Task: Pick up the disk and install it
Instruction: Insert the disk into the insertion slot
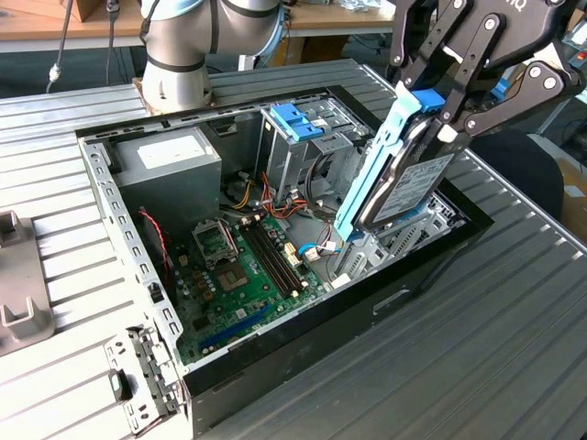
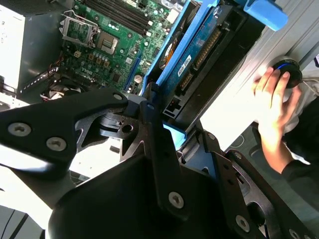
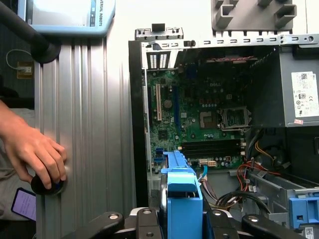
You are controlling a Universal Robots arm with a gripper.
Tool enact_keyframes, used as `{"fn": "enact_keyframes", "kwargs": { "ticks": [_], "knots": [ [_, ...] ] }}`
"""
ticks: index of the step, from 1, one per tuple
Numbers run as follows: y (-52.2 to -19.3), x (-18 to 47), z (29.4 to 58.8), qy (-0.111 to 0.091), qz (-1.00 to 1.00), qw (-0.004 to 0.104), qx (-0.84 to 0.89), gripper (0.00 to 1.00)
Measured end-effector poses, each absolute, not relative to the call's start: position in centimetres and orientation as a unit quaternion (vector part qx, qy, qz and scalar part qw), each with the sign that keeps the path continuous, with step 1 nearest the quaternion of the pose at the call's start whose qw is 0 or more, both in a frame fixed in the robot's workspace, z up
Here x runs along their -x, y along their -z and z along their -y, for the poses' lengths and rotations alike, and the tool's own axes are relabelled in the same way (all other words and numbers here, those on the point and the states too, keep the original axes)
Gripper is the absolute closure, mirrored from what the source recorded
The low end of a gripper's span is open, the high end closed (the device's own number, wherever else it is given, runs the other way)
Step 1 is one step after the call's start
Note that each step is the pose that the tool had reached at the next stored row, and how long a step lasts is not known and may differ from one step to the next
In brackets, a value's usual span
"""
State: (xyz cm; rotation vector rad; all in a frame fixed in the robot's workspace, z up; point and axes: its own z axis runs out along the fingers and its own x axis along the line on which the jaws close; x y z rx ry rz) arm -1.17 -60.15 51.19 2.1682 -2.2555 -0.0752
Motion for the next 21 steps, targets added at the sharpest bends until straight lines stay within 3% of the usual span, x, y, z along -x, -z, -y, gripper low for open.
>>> {"fn": "enact_keyframes", "kwargs": {
  "ticks": [21],
  "knots": [
    [-51.2, 0.1, 60.1, 0.024, 0.721, 0.006, -0.693, 0.63]
  ]
}}
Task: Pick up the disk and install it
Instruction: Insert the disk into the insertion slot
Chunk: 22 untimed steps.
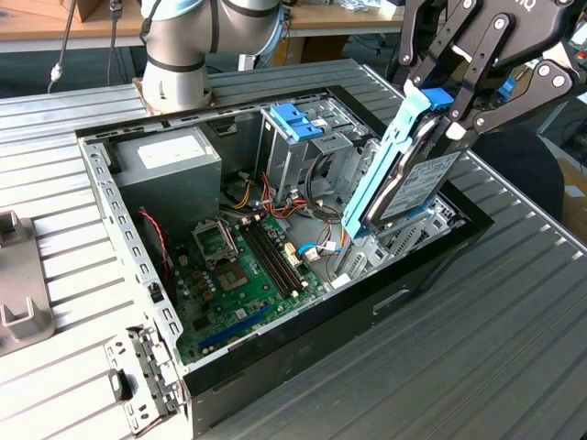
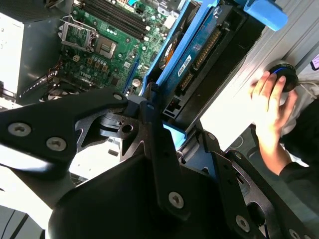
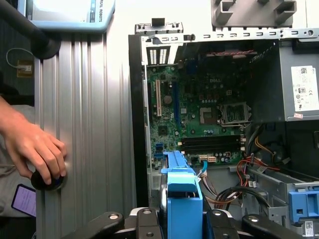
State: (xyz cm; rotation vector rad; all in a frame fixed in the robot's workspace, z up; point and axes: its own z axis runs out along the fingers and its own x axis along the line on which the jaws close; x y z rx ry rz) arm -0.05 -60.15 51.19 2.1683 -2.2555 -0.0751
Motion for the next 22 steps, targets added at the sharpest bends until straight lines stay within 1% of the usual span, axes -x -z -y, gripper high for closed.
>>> {"fn": "enact_keyframes", "kwargs": {
  "ticks": [22],
  "knots": [
    [-51.0, -3.7, 60.2, 0.025, 0.714, 0.006, -0.7, 0.63]
  ]
}}
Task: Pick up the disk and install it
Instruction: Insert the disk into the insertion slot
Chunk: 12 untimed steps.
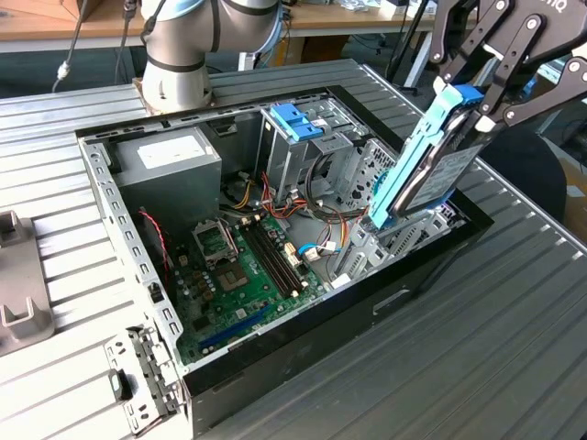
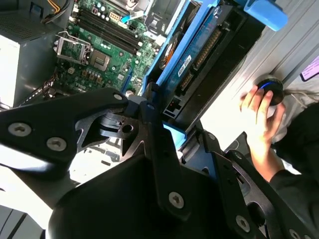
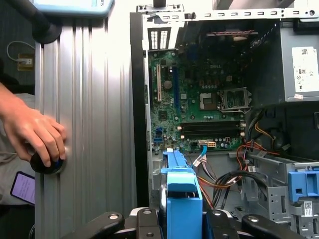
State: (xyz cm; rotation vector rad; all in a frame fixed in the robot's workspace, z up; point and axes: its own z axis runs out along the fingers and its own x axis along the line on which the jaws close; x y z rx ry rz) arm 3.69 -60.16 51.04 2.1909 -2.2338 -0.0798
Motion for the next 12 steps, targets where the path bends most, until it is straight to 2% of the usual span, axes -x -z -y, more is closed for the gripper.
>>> {"fn": "enact_keyframes", "kwargs": {
  "ticks": [6, 12],
  "knots": [
    [-51.0, -4.6, 60.2, 0.048, 0.707, -0.015, -0.706, 0.63],
    [-50.9, -5.3, 60.2, 0.049, 0.692, -0.014, -0.72, 0.63]
  ]
}}
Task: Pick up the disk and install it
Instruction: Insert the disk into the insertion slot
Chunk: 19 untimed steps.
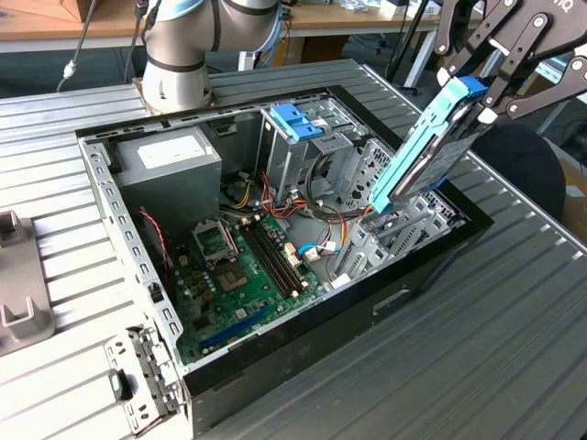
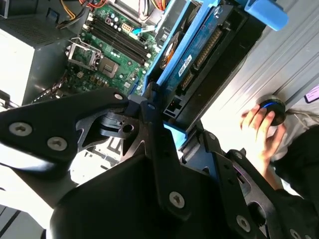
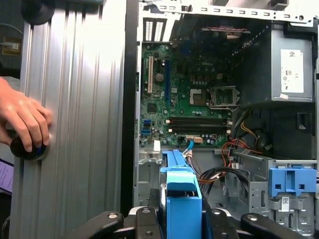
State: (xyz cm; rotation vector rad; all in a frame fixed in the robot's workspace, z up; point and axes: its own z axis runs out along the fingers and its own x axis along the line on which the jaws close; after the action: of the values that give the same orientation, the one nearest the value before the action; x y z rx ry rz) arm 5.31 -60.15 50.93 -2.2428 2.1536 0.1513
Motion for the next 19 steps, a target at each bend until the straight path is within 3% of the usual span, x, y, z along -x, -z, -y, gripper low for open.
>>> {"fn": "enact_keyframes", "kwargs": {
  "ticks": [19],
  "knots": [
    [-49.8, -7.6, 60.1, -0.049, -0.692, 0.014, 0.72, 0.63]
  ]
}}
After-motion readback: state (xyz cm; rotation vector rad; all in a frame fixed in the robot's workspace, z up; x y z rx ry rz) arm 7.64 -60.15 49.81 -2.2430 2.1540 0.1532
